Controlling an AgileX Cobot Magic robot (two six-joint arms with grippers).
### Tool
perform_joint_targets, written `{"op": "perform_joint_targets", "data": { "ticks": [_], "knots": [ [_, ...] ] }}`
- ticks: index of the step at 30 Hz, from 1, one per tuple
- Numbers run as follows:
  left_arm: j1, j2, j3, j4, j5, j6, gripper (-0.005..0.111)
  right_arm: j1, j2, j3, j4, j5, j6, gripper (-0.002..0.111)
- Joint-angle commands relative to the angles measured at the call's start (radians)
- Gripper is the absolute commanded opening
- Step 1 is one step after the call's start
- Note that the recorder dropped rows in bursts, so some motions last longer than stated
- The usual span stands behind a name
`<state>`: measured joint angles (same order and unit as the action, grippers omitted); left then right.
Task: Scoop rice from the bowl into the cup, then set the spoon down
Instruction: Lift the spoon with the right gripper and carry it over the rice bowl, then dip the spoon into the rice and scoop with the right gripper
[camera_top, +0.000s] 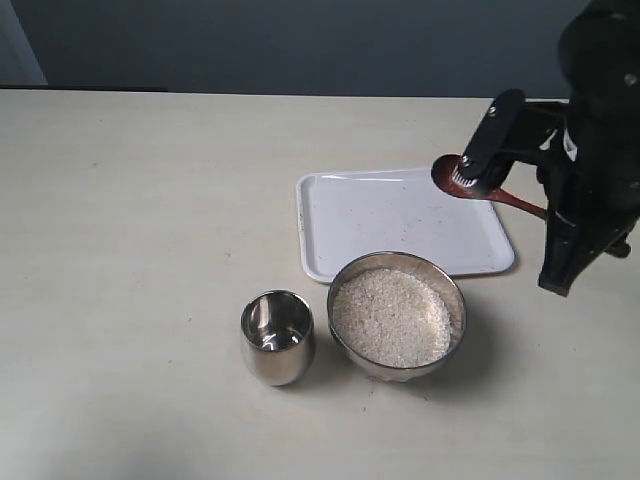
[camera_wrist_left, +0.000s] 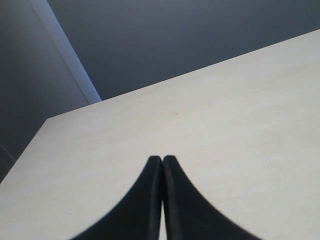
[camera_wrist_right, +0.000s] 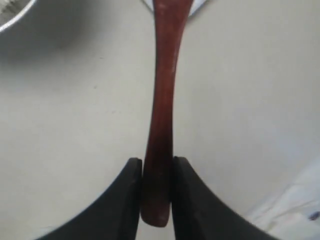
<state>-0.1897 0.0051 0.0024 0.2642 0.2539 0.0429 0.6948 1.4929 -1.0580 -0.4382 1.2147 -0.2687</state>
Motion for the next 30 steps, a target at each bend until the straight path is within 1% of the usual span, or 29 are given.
{"op": "perform_joint_targets", "data": {
  "ticks": [1,4,7,12,19,25,30],
  "knots": [
    [-0.008,-0.005,-0.002,-0.002,-0.012,-0.007,0.001,0.132,0.037,-0.006,-0.248,0.006,-0.011,0.000],
    [-0.008,-0.005,-0.002,-0.002,-0.012,-0.007,0.001,0.194,0.084,-0.006,-0.355,0.006,-0.011,0.000],
    [-0.008,-0.005,-0.002,-0.002,-0.012,-0.007,0.001,0.231,0.135,-0.006,-0.373,0.006,-0.011,0.000],
    [-0.008,-0.005,-0.002,-0.002,-0.012,-0.007,0.001,0.249,0.191,0.013,-0.429,0.006,-0.017,0.000],
    [-0.008,-0.005,-0.002,-0.002,-0.012,-0.007,0.001,0.268,0.191,0.036,-0.352,0.006,-0.017,0.000],
    [-0.008,-0.005,-0.002,-0.002,-0.012,-0.007,0.001,0.320,0.191,0.098,-0.364,0.006,-0.017,0.000],
    [-0.008,-0.005,-0.002,-0.002,-0.012,-0.007,0.001,0.323,0.191,0.137,-0.401,0.006,-0.017,0.000]
  ]
}}
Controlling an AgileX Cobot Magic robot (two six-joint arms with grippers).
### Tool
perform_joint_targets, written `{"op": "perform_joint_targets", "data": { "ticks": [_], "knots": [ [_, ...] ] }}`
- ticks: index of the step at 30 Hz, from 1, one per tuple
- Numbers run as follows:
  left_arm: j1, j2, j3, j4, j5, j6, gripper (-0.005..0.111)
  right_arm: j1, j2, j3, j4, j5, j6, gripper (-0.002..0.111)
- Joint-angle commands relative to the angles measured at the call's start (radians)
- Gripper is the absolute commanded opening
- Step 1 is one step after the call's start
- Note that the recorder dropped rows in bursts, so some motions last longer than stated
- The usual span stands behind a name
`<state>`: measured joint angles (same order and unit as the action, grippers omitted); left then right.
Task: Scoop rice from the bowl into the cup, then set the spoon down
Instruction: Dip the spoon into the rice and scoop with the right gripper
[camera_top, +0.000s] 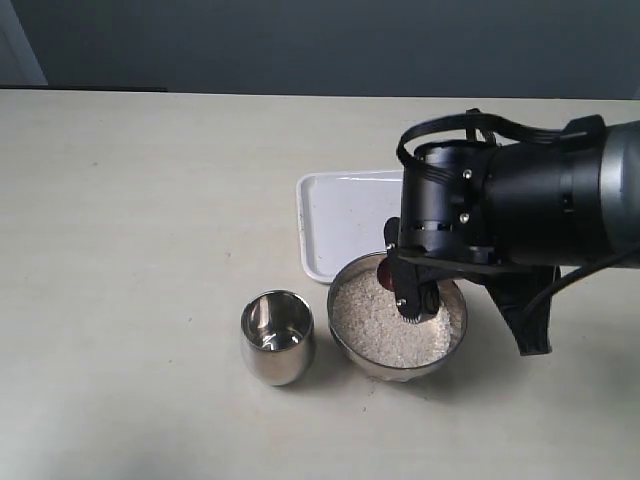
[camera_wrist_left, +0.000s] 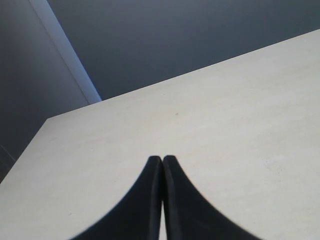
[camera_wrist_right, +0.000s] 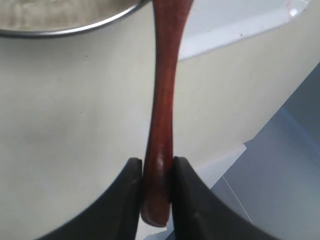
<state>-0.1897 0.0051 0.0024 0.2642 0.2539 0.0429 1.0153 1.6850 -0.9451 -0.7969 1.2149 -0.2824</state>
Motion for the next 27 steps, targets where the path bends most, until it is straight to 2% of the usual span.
{"op": "perform_joint_targets", "data": {
  "ticks": [1,27],
  "knots": [
    [-0.008,-0.005,-0.002,-0.002,-0.012,-0.007,0.001,0.002,-0.001,0.025,-0.054,0.006,-0.004,0.000],
    [-0.008,-0.005,-0.002,-0.002,-0.012,-0.007,0.001,0.025,0.087,0.025,-0.160,0.006,0.032,0.000]
  ]
}}
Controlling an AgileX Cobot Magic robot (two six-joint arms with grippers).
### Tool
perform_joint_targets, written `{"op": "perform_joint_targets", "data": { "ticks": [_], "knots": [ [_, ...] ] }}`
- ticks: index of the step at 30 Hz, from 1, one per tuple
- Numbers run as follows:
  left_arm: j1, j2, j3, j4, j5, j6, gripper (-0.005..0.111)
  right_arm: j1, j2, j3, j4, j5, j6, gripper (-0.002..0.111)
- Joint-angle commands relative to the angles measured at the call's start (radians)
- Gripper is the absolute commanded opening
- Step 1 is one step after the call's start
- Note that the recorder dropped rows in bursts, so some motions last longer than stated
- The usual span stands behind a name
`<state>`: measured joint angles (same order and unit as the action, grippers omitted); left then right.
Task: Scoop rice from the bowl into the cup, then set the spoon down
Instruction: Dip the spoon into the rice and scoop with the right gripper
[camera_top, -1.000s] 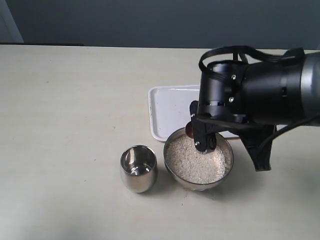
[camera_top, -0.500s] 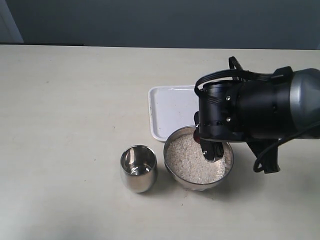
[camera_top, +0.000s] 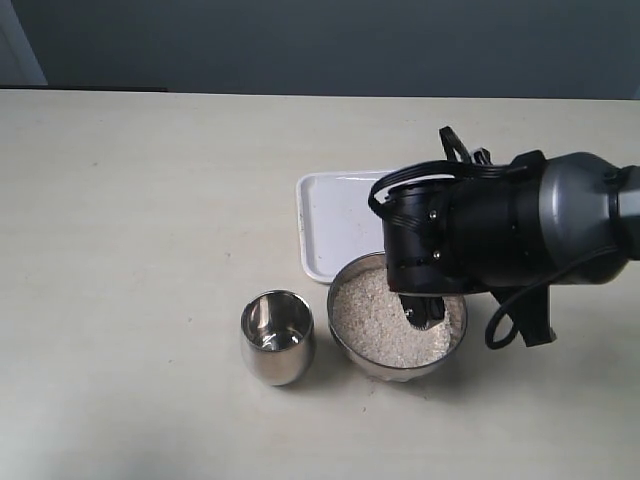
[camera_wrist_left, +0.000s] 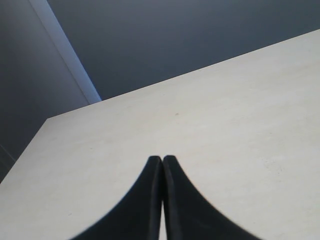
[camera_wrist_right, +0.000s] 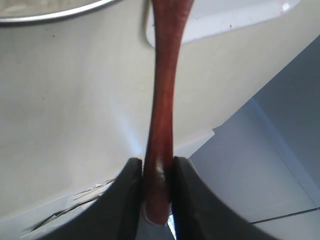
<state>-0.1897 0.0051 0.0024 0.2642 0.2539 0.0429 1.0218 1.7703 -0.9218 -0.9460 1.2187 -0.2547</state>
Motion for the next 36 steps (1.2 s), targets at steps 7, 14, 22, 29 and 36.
{"op": "perform_joint_targets", "data": {
  "ticks": [7,14,22,29,36],
  "knots": [
    [-0.008,-0.005,-0.002,-0.002,-0.012,-0.007,0.001,0.037,0.001,0.001,-0.017,0.002,0.005,0.000],
    [-0.008,-0.005,-0.002,-0.002,-0.012,-0.007,0.001,0.071,0.042,0.001,-0.030,0.002,0.025,0.000],
    [-0.008,-0.005,-0.002,-0.002,-0.012,-0.007,0.001,0.086,0.072,0.001,-0.036,0.002,0.032,0.000],
    [-0.012,-0.005,-0.002,-0.002,-0.012,-0.007,0.001,0.086,0.072,-0.001,0.004,0.002,-0.013,0.000],
    [-0.012,-0.005,-0.002,-0.002,-0.012,-0.007,0.001,0.086,0.072,-0.007,0.058,0.002,-0.061,0.000]
  ]
}}
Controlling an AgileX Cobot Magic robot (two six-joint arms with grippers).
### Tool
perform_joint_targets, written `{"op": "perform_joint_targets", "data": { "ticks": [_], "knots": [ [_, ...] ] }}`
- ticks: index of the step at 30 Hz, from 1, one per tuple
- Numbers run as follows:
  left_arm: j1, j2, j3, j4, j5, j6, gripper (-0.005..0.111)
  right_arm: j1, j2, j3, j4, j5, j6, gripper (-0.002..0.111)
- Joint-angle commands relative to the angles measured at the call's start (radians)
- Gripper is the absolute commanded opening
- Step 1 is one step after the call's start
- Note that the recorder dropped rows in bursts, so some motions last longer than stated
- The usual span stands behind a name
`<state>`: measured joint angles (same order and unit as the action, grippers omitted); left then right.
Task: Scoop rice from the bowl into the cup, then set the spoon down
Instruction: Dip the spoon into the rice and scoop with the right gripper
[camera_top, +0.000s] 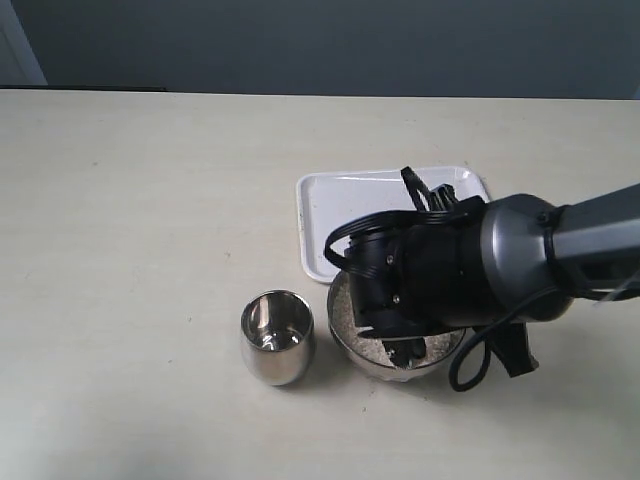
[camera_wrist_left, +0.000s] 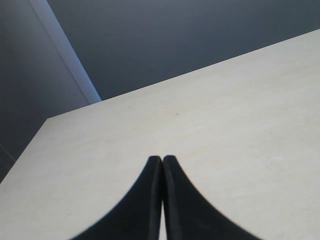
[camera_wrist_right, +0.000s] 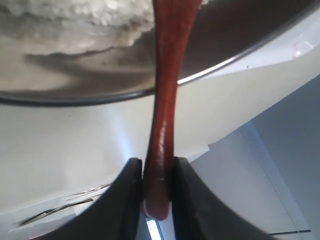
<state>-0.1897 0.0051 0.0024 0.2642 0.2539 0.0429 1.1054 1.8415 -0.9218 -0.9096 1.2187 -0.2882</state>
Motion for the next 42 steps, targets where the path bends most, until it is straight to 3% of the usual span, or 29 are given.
{"op": "perform_joint_targets", "data": {
  "ticks": [1,8,26,36,42],
  "knots": [
    [-0.012,-0.005,-0.002,-0.002,-0.012,-0.007,0.001,0.002,0.001,-0.018,0.022,0.002,-0.028,0.000],
    [-0.012,-0.005,-0.002,-0.002,-0.012,-0.007,0.001,0.000,0.001,-0.110,0.134,0.002,-0.061,0.000],
    [-0.012,-0.005,-0.002,-0.002,-0.012,-0.007,0.001,-0.002,0.001,-0.113,0.230,0.002,-0.046,0.000],
    [-0.012,-0.005,-0.002,-0.002,-0.012,-0.007,0.001,-0.110,-0.032,-0.113,0.309,0.002,0.019,0.000],
    [-0.012,-0.005,-0.002,-0.002,-0.012,-0.007,0.001,-0.120,-0.062,-0.113,0.339,0.002,0.017,0.000]
  ]
}}
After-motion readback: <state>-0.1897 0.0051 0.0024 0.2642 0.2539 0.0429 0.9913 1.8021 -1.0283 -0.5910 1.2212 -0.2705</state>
